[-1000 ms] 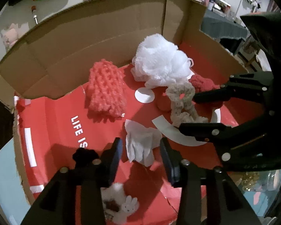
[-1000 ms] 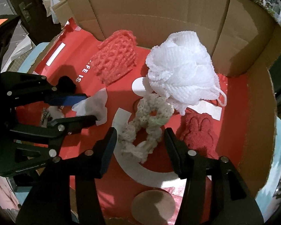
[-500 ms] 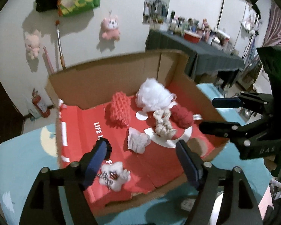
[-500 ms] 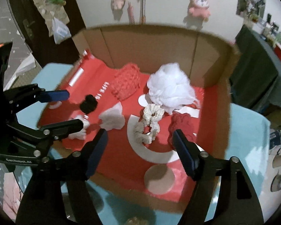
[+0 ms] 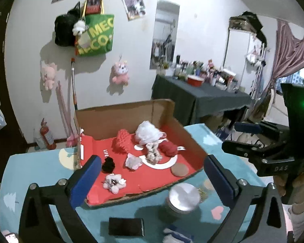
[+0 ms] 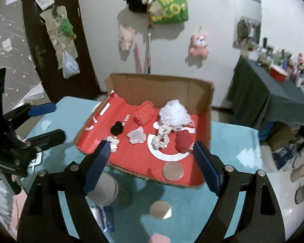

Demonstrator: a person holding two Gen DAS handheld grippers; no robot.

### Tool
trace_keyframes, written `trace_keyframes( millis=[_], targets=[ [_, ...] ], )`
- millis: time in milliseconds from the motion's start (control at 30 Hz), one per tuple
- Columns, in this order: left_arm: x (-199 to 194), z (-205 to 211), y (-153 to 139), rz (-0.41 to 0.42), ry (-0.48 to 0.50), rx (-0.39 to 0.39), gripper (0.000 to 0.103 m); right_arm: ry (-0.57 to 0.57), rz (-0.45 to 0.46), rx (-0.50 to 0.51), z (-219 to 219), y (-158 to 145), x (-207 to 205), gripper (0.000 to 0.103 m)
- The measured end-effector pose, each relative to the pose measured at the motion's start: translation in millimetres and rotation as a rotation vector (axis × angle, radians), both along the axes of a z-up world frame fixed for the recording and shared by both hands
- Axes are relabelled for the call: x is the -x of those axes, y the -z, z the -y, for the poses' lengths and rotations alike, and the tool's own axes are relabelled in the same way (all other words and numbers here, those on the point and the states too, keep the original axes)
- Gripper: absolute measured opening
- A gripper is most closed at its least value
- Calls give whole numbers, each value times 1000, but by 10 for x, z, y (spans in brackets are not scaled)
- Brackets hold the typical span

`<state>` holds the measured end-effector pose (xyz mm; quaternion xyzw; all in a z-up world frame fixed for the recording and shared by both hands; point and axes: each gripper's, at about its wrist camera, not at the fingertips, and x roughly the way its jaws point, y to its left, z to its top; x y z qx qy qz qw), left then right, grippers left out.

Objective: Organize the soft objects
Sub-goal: 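Withdraw both open tools from the box back toward the table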

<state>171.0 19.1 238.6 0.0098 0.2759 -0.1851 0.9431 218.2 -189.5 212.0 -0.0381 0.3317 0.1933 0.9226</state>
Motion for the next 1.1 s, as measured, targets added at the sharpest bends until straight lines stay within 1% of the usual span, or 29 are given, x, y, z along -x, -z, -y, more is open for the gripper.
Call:
trace_keyframes(
  millis=[67,133,200,267,367,533,567,667,767,933,1100],
  targets=[
    [181,12,-17,37,-3,4,103,16,38,0,24,-29,206,85],
    [374,48,-8,80,-13,-5,103,33,54,-18,69,-30,355,85],
    [517,76,26,104,-11,-9,103,52,69,-30,116,-22,510,87],
    [645,105,71,123,-15,-9,103,78,104,-27,144,1,695,90],
    [853,138,161,158,-25,-5,103,105,161,-1,157,43,941,90],
    [1079,189,303,186,-51,1,103,156,238,19,177,161,1302,90],
    [1118,182,329,189,-57,2,103,164,252,22,173,190,1369,91],
    [1216,207,441,192,-63,8,103,195,303,43,150,281,1555,99],
    [1270,226,563,172,-58,28,103,223,334,59,116,398,1694,99],
    [1348,249,754,163,-75,22,103,246,294,-6,184,615,1777,99],
    [1382,297,939,129,-71,28,103,286,292,-3,228,823,1819,99]
  ],
)
